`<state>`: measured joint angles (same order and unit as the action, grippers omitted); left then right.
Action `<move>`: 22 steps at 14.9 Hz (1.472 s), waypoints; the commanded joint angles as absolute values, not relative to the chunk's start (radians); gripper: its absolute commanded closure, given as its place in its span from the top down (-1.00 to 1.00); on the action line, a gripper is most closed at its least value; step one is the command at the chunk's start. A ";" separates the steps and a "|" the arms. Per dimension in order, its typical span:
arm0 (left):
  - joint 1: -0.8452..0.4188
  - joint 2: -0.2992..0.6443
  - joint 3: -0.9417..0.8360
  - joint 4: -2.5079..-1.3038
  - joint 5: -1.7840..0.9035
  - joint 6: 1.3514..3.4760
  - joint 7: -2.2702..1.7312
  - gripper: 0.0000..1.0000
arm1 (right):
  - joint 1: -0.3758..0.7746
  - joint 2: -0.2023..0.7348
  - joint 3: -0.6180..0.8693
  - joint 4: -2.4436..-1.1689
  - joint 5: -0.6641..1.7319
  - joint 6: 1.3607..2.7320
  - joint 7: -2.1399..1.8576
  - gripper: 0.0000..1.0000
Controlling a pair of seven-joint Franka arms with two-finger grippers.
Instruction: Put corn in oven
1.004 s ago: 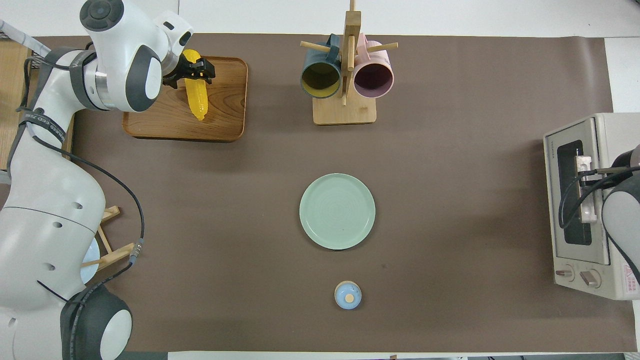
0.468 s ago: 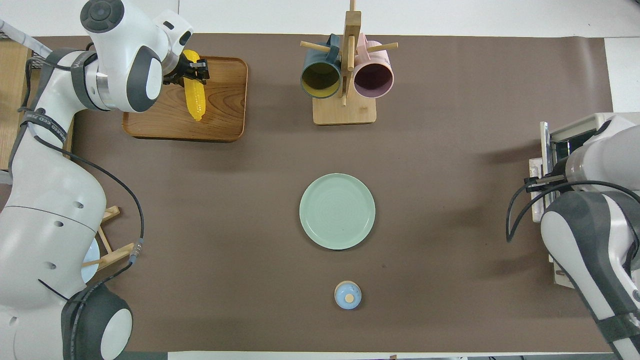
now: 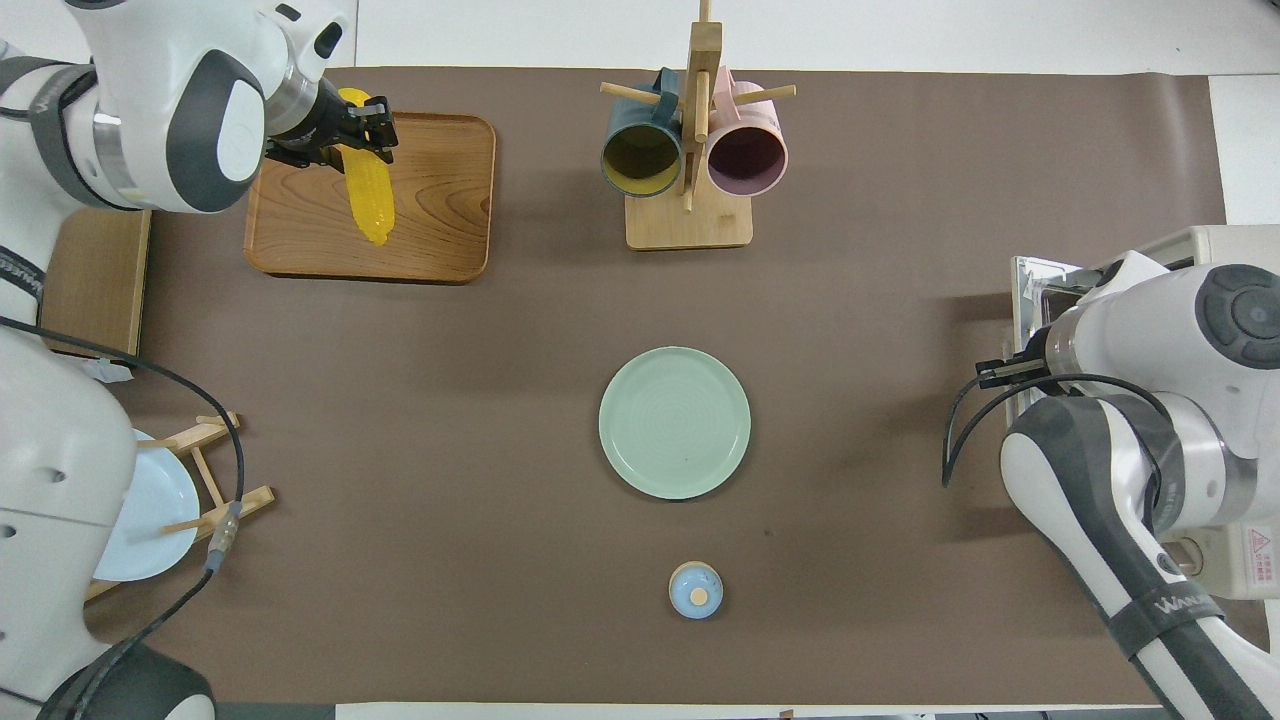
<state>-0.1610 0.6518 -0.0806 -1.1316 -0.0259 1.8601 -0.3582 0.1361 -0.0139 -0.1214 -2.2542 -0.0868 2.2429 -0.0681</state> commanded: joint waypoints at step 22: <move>-0.752 0.242 -0.077 -1.996 -0.071 2.437 -0.729 -1.00 | 0.268 0.075 -0.153 -2.339 0.081 2.430 -0.020 -1.00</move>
<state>-0.7323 0.2250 -0.0965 -1.9796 -0.0585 2.3877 -0.7551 0.2527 0.0856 -0.1427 -2.3476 0.0608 2.4507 -0.0325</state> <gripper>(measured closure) 0.493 0.991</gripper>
